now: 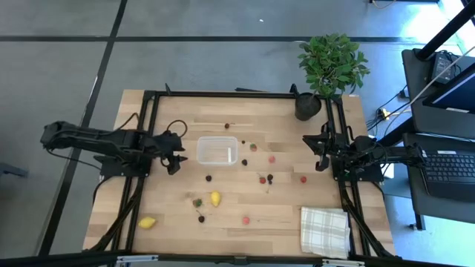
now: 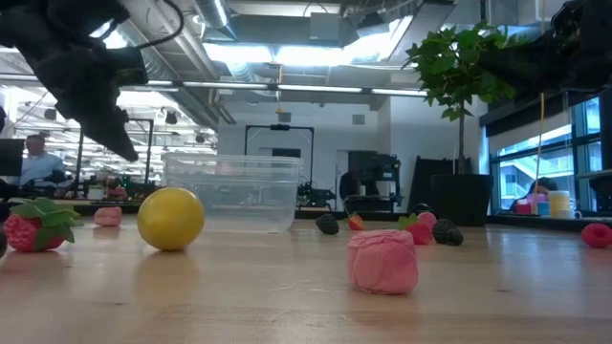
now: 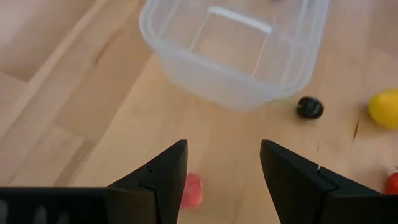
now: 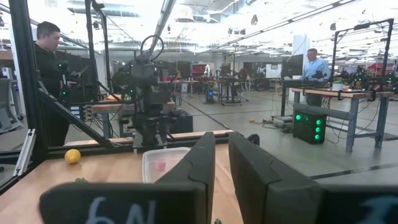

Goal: Pick and placing Produce into tupperware
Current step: Put the top left apricot into the transparent bin

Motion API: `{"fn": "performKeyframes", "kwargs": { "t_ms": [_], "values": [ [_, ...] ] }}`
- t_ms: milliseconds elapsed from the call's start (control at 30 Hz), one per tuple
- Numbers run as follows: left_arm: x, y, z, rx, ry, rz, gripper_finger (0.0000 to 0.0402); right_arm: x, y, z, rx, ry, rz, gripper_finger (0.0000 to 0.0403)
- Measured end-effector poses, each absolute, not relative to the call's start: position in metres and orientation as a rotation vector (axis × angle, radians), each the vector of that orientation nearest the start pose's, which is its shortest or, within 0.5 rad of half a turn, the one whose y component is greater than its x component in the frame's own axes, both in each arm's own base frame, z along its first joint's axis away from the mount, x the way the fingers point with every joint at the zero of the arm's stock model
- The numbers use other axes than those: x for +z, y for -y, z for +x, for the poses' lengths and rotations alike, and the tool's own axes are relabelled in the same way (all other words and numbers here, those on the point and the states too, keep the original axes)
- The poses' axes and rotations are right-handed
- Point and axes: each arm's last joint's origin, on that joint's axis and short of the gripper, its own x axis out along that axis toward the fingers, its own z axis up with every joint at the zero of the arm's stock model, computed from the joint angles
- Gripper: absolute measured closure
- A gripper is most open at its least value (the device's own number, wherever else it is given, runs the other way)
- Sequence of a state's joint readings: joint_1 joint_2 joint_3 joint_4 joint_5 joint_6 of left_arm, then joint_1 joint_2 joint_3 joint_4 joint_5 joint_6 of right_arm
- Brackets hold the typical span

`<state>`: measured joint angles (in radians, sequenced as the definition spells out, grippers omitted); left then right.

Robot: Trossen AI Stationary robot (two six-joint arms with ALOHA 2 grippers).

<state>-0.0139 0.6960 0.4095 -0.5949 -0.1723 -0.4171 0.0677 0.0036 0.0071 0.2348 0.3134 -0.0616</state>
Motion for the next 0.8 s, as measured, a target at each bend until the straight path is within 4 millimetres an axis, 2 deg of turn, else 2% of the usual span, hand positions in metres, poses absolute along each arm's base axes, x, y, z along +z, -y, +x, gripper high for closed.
{"fn": "performKeyframes", "kwargs": {
  "t_ms": [400,800],
  "values": [
    [0.164,-0.003,0.142,0.398,-1.028,-0.340,0.0207,0.188,0.003,0.094,-0.252,0.225,-0.016,0.0352],
    [0.147,-0.003,0.150,0.425,-1.154,-0.316,0.0207,0.185,0.003,0.094,-0.251,0.198,-0.017,0.0352]
  ]
}}
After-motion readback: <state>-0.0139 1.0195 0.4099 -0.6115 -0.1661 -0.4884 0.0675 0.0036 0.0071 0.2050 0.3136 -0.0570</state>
